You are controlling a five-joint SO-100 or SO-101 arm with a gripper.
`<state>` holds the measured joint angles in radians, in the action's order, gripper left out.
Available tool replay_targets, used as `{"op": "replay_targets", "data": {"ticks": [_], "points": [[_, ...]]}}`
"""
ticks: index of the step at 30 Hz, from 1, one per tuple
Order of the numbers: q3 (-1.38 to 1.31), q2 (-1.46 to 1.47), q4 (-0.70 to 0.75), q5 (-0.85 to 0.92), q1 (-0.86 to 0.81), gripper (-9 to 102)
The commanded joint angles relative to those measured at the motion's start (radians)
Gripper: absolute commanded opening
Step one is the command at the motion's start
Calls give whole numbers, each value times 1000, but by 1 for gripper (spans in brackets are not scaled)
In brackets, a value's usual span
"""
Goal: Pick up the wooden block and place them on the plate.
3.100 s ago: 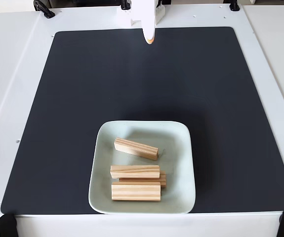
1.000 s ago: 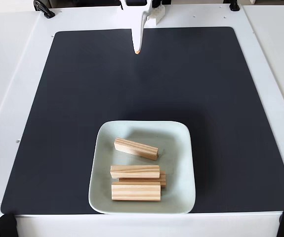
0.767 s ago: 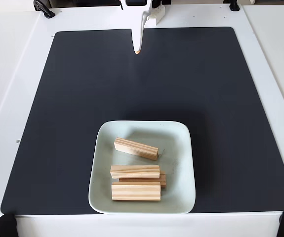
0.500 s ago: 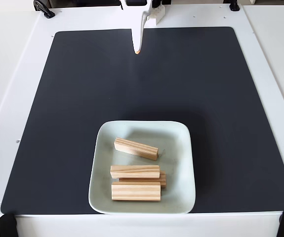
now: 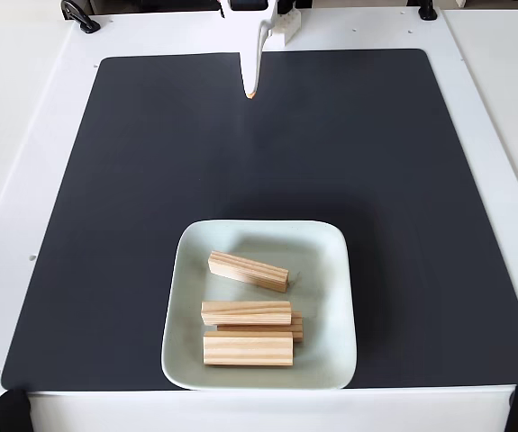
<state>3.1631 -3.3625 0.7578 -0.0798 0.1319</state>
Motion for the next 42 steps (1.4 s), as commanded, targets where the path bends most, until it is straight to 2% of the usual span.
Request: {"op": "replay_targets", "data": {"ticks": [1,42], "points": [[5,-6,3,3,6,-1],[5,-6,3,3,6,-1]]}}
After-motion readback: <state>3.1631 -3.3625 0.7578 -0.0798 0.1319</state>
